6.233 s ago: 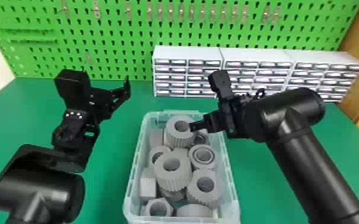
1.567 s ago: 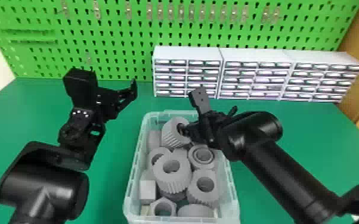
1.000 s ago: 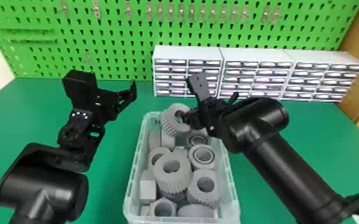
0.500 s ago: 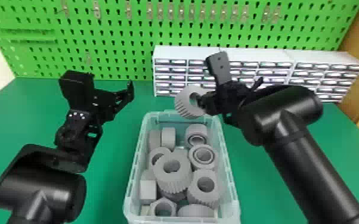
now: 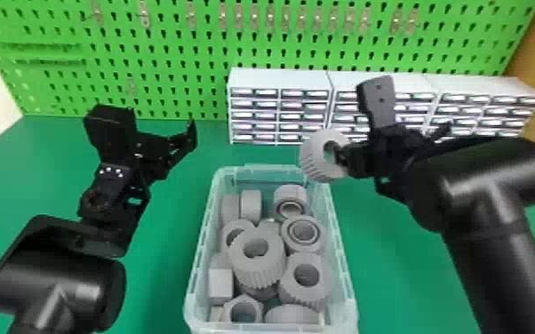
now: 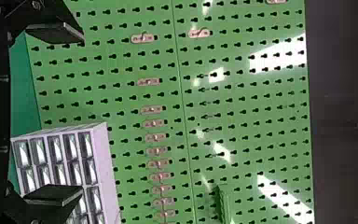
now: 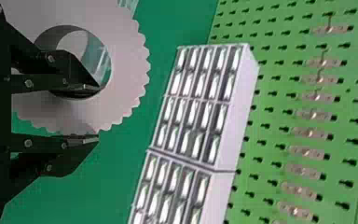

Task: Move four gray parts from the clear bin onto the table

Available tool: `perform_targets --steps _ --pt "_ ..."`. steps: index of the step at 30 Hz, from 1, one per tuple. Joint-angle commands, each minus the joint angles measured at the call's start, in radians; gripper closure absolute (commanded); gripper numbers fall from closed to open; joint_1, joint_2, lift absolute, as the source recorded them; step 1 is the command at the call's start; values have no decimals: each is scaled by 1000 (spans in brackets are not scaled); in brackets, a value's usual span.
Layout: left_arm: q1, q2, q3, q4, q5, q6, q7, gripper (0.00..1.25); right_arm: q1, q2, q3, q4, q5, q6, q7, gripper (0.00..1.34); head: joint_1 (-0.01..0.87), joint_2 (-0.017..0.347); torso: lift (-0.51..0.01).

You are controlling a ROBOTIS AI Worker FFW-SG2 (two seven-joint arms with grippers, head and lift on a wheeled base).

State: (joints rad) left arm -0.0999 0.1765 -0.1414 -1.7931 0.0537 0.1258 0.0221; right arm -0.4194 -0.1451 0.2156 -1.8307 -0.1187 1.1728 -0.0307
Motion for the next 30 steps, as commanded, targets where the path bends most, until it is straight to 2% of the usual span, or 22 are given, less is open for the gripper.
perform_targets --steps 1,7,16,21,30 --pt "-3 0 -3 0 0 2 -1 140 44 -2 -59 -55 24 68 0 1211 686 26 -50" --pt "-9 0 -13 0 2 5 -1 140 90 1 -127 -90 44 160 0 1213 686 26 -50" --pt "-15 0 -23 1 2 12 -1 140 134 15 -177 -88 71 268 0 1211 686 26 -50" --pt "-17 0 -29 6 3 14 -2 140 137 15 -163 -58 93 337 0 1211 686 26 -50" --pt "-20 0 -38 14 6 15 -2 142 146 13 -159 37 102 372 0 1211 686 26 -50"
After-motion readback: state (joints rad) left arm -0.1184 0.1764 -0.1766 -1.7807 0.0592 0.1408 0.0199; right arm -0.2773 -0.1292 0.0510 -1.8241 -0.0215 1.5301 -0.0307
